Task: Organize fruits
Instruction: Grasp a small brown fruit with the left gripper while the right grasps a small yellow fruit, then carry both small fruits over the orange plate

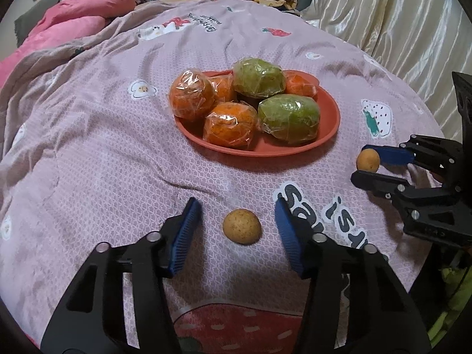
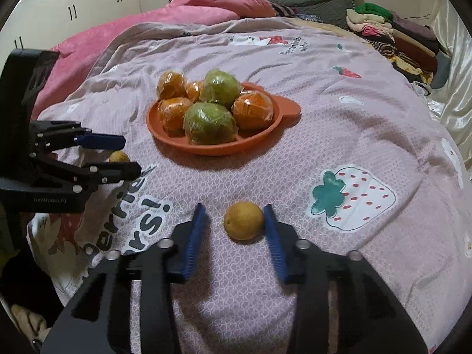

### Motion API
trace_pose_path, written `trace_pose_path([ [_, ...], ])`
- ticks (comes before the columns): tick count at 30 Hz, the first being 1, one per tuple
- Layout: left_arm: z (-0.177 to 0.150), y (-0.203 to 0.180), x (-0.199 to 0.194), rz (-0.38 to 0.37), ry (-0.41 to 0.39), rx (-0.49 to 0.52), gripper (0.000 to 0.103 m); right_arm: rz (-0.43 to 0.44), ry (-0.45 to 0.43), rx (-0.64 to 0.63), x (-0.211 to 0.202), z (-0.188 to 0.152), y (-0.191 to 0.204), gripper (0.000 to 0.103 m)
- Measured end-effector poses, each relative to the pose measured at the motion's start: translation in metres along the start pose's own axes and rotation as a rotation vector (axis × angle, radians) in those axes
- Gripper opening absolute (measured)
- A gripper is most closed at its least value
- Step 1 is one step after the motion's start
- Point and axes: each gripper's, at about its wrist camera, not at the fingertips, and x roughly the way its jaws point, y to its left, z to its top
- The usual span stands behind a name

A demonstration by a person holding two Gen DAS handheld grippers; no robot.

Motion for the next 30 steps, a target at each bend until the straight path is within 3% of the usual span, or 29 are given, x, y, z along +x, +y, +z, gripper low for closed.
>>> trace_pose_path([
  [1,0.000,0.000,0.000,0.000,0.001,0.001,0.042,-0.002,0.001,-0.008,0.001,0.000,0.001,0.031],
  [3,0.000,0.000,0.001,0.005,0.001,0.008,0.031,-0.008,0.002,-0.018,0.002,0.000,0.001,0.025],
  [8,0.002,-0.001,-0.002,-0.004,-0.005,0.023,0.017,0.009,-0.007,-0.004,-0.004,0.002,-0.002,0.024],
  [17,0.004,-0.005,-0.014,-0.050,-0.026,0.022,0.017,0.013,-0.069,0.022,-0.027,0.017,-0.012,0.024],
  [30,0.014,0.000,-0.031,-0.062,-0.070,0.005,0.017,0.010,-0.100,0.030,-0.036,0.032,-0.017,0.024],
])
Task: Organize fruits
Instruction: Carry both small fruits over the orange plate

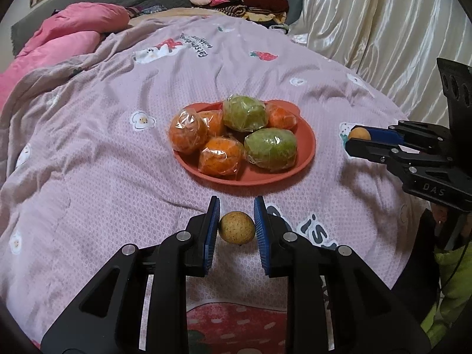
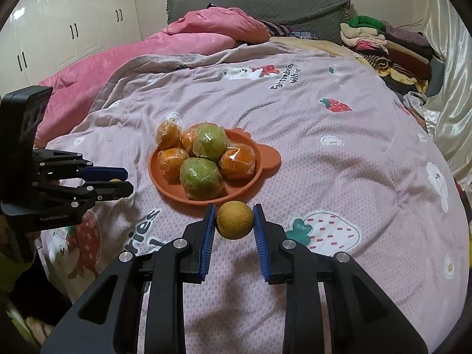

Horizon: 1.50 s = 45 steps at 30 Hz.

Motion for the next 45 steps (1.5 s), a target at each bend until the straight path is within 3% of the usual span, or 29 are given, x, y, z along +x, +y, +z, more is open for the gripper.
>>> trace_pose_path([
  [19,0.023,-0.003,-0.007,-0.019,-0.034,0.012,0.017,0.004,-0.028,-0.009,-0.004,0.020,-0.001,0.024],
  [30,0.049,-0.010,0.011,-0.031,-0.034,0.046,0.017,0.006,-0.034,-0.001,0.001,0.030,-0.006,0.024],
  [45,0.050,-0.003,0.031,-0.064,-0.027,0.029,0.017,0.025,-0.019,-0.004,0.022,0.040,-0.006,0.024],
])
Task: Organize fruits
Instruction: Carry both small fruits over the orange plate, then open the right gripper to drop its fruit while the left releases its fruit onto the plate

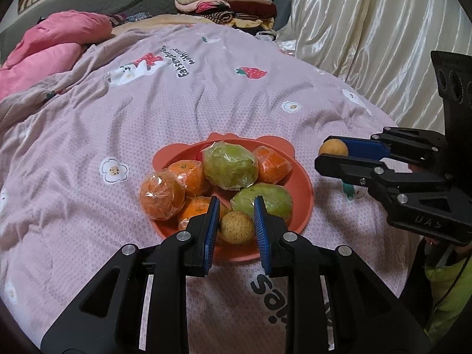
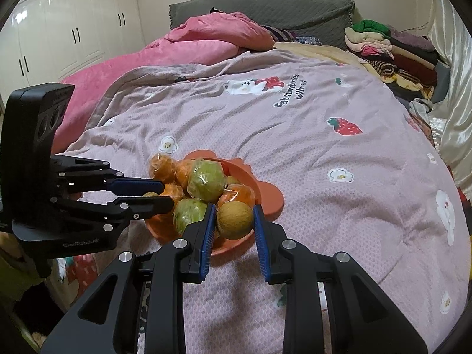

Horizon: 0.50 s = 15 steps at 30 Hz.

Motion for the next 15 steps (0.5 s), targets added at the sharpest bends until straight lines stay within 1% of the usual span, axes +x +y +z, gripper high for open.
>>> trace_pose_path([
  [9,-0.001,0.001,0.004,-0.004,0.009,-0.006,0.017,0.013,0.025,-0.001,0.015,-0.002,0.003,0.025],
  [15,-0.003,0.002,0.006,0.000,0.014,-0.005,0.017,0.017,0.019,0.008,0.016,-0.003,0.000,0.025],
])
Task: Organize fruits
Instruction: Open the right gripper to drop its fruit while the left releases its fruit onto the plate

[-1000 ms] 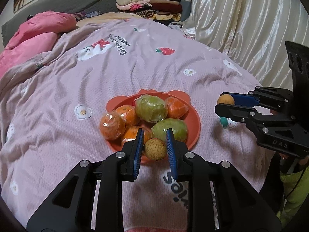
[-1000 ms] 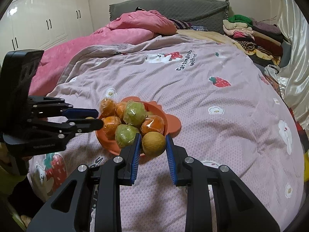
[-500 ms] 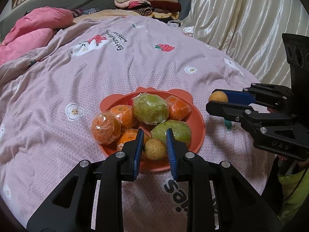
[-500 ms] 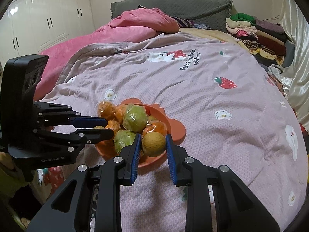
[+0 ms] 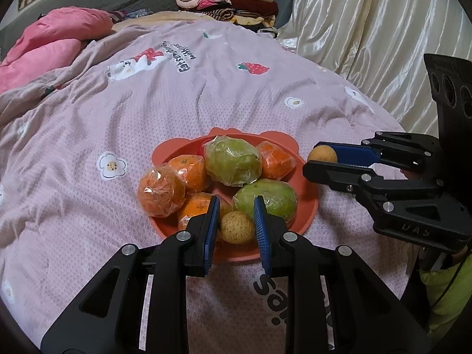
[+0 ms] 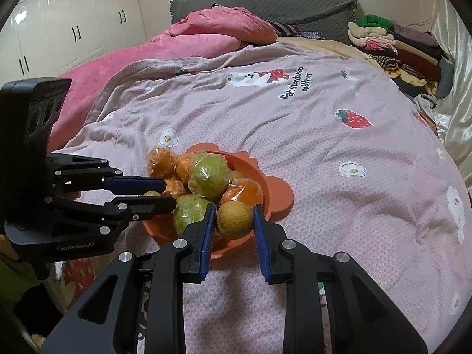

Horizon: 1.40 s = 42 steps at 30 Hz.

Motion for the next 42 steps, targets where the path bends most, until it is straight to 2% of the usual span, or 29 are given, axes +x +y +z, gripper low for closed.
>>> trace_pose_path([
  [16,0.001,0.004,-0.003,0.004,0.000,-0.010,0.017,0.004,0.004,-0.002,0.003,-0.001,-0.002,0.025],
  [18,0.002,0.004,-0.004,0.008,-0.002,-0.009,0.023,0.004,0.005,-0.004,0.003,-0.001,-0.002,0.025],
  [35,0.006,0.010,-0.014,0.011,-0.019,-0.026,0.024,0.007,0.015,-0.023,0.005,0.002,0.006,0.025],
  [38,0.006,0.011,-0.014,0.012,-0.016,-0.027,0.024,0.003,0.015,-0.020,0.005,0.002,0.006,0.034],
  [42,0.006,0.010,-0.014,0.014,-0.013,-0.029,0.026,-0.004,0.015,-0.016,0.003,0.001,0.005,0.036],
])
